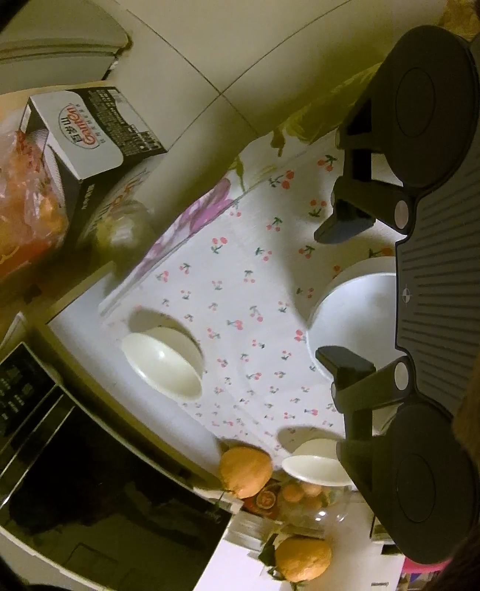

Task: Organize plates and bowls
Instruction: 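Lower the white bowl onto the tablecloth and open both tools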

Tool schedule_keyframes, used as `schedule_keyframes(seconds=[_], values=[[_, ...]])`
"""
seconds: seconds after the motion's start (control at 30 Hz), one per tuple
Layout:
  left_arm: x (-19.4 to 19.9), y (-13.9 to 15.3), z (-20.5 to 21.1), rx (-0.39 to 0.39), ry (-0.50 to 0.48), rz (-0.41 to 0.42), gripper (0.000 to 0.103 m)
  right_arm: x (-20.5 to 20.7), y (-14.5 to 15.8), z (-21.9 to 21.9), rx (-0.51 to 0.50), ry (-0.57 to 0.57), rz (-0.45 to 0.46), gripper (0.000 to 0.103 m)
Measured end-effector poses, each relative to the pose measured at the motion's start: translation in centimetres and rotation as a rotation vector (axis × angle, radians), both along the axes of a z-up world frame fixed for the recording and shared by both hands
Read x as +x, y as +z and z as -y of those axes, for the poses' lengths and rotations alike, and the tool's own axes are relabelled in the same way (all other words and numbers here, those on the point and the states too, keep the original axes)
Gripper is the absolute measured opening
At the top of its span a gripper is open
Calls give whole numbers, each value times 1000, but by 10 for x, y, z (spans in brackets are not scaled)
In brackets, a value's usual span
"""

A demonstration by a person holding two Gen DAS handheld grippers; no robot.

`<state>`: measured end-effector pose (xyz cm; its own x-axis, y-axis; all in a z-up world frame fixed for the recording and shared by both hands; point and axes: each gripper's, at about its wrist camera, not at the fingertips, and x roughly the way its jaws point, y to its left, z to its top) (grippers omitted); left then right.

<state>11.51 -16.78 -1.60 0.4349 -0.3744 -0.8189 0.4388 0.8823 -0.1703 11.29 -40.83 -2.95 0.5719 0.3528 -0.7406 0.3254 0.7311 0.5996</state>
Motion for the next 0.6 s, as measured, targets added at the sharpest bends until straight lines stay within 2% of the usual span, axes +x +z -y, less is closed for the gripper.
schedule_keyframes(seconds=[0.13, 0.27, 0.33, 0.6], values=[[2, 3, -3, -23, 18, 7, 83, 0, 3, 3, 3, -20, 22, 75], [5, 8, -8, -45, 41, 11, 94, 1, 7, 4, 0, -35, 32, 78], [6, 12, -12, -52, 65, 15, 98, 1, 9, 4, -12, -46, 37, 86], [15, 30, -44, -77, 154, 45, 103, 5, 22, -4, -8, -52, 72, 89]])
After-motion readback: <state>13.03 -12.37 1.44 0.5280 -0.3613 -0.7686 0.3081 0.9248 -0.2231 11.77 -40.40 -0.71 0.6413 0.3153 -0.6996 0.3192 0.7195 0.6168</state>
